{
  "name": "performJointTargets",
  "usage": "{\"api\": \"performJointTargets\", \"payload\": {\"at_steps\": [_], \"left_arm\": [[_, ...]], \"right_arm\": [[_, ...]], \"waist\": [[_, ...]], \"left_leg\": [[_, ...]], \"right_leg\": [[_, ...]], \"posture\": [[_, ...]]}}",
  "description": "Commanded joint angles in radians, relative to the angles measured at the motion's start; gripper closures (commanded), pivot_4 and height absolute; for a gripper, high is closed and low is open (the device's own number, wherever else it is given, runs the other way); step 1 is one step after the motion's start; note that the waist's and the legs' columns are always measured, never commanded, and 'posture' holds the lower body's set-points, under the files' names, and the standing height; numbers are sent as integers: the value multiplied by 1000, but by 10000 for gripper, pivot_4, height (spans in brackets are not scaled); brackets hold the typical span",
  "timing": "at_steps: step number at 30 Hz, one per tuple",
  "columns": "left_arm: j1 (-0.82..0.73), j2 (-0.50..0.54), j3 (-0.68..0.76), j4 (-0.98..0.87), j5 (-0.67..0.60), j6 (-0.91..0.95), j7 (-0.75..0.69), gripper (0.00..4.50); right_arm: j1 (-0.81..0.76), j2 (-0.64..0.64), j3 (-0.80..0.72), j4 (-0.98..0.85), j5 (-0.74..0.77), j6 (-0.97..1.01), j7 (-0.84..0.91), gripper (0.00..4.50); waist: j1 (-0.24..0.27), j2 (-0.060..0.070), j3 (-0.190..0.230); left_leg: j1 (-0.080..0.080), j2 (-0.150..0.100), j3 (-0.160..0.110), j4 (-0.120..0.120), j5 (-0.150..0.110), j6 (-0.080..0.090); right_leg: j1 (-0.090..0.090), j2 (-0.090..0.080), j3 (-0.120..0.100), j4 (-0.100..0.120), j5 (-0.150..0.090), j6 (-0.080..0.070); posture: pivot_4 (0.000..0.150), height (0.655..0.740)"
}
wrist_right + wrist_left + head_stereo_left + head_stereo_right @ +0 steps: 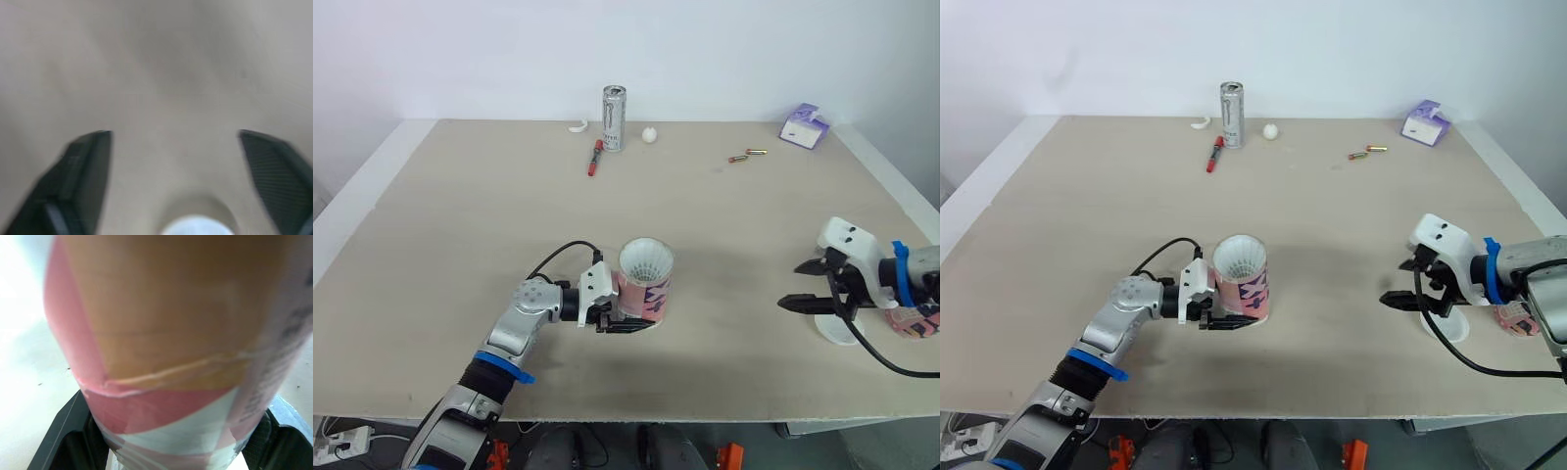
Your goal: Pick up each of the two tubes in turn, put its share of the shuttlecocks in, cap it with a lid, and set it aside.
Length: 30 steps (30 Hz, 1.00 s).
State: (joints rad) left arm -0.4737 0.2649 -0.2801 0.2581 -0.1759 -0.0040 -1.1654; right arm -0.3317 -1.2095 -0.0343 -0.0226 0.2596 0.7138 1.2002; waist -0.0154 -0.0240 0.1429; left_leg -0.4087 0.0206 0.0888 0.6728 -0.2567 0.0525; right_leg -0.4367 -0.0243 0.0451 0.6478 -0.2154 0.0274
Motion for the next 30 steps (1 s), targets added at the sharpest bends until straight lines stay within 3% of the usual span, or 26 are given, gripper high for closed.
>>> {"api": "performJointTargets", "payload": {"at_steps": [1, 18, 23, 30], "left_arm": [[10, 11, -22, -7, 0, -6, -22, 15153], [15, 30, -27, -22, 3, 8, -30, 15153], [23, 36, -28, -34, 2, 18, -26, 15153], [32, 44, -27, -46, 1, 28, -24, 15153]], "right_arm": [[16, -61, -11, 68, -48, -70, 14, 219], [-78, -64, 119, 268, -170, -167, 69, 219], [-91, -73, 103, 223, -153, -120, 106, 219], [22, -125, 41, 52, -92, -23, 151, 219]], "waist": [[0, 1, 0], [-2, 3, -1], [-2, 3, -1], [-2, 3, -1]], "left_leg": [[0, 0, 0, 0, 0, 0], [1, 1, 2, 0, -1, 1], [2, 1, 1, 0, -1, 1], [1, 1, 1, 0, -1, 1]], "right_leg": [[0, 0, 0, 0, 0, 0], [0, 2, 2, 0, 0, 0], [0, 2, 2, 0, 0, 0], [0, 2, 2, 1, 0, 0]], "posture": [[1500, 7400], [1500, 7400], [1500, 7400], [1500, 7400]]}}
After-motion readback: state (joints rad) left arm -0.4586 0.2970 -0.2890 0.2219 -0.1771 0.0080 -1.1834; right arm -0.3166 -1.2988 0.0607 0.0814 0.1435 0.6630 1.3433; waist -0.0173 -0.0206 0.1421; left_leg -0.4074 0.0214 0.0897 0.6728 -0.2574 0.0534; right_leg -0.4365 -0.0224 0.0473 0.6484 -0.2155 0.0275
